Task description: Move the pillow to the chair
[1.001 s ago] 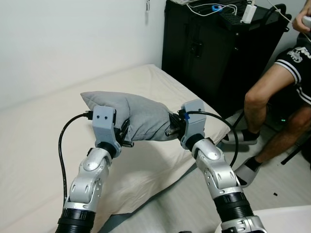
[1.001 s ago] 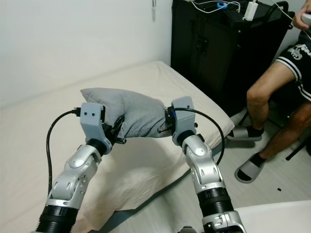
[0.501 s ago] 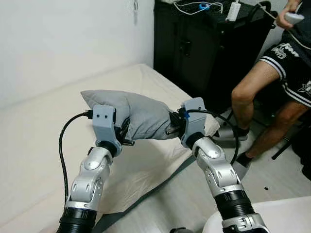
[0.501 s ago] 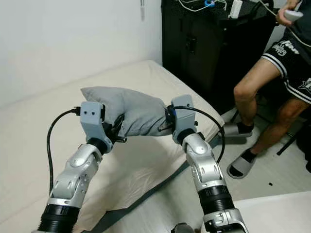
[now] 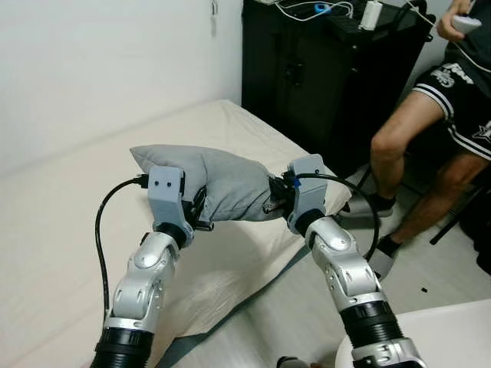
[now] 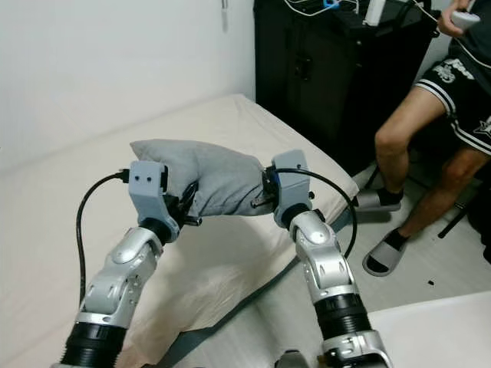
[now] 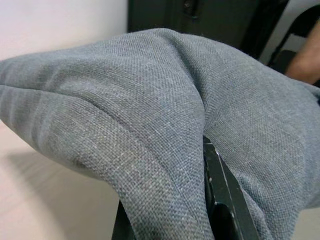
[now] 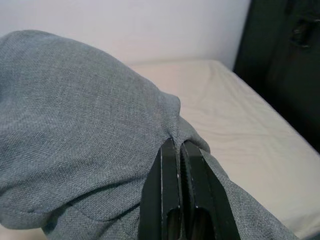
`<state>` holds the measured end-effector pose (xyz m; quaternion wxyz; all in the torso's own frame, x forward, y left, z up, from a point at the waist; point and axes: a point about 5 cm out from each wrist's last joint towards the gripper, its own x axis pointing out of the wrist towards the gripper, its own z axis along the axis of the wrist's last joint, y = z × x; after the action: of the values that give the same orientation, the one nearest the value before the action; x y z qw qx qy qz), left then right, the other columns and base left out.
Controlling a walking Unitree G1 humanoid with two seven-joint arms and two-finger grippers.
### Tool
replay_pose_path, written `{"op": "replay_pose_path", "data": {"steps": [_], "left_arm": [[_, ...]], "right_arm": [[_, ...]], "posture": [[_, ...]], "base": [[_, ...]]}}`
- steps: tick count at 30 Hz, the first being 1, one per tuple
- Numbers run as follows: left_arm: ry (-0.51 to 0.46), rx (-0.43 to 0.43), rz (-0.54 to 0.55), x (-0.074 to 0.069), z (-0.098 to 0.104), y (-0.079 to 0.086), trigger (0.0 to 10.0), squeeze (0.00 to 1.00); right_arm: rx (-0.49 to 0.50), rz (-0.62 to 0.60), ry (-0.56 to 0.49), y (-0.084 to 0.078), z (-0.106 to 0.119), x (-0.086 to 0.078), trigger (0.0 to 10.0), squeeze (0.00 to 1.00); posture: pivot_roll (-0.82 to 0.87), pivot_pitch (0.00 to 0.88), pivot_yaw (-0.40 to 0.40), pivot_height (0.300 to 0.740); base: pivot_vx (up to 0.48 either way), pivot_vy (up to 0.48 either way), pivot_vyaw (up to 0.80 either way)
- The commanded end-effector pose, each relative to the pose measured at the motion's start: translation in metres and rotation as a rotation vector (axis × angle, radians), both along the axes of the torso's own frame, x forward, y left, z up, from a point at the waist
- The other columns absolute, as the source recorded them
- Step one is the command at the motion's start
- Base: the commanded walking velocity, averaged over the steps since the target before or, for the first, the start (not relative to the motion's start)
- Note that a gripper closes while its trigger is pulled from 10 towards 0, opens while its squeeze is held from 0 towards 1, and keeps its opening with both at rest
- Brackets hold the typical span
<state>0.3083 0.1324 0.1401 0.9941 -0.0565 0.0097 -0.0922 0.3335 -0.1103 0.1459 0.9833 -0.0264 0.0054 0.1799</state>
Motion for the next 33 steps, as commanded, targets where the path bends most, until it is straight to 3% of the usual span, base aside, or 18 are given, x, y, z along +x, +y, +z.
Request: {"op": "replay_pose_path", "data": {"steps": [1,11,19,33], "left_arm": [[-0.031,0.012,0.070,0.0000,0.0062,0.0141,10.0,0.00],[-0.033,0.001,0.069,-0.0005,0.0070,0.0130,10.0,0.00],[-0.022,-0.003,0.075,-0.0003,0.0068,0.0138,10.0,0.00],[-0.017,0.002,0.083,-0.0001,0.0052,0.0153,10.0,0.00]], "right_arm": [[0.011,-0.055,-0.026,-0.0114,0.0055,0.0012,10.0,0.00],[0.010,-0.050,-0.027,-0.0113,0.0058,0.0017,10.0,0.00],[0.009,-0.049,-0.028,-0.0109,0.0066,0.0026,10.0,0.00],[0.009,-0.049,-0.020,-0.0113,0.0057,0.0025,10.0,0.00]], "posture": [[0.00,0.100,0.002,0.740],[0.00,0.093,-0.002,0.740],[0.00,0.100,-0.003,0.740],[0.00,0.106,-0.004,0.740]], "base": [[0.000,0.000,0.00],[0.000,0.000,0.00],[0.000,-0.445,0.00],[0.000,0.000,0.00]]}}
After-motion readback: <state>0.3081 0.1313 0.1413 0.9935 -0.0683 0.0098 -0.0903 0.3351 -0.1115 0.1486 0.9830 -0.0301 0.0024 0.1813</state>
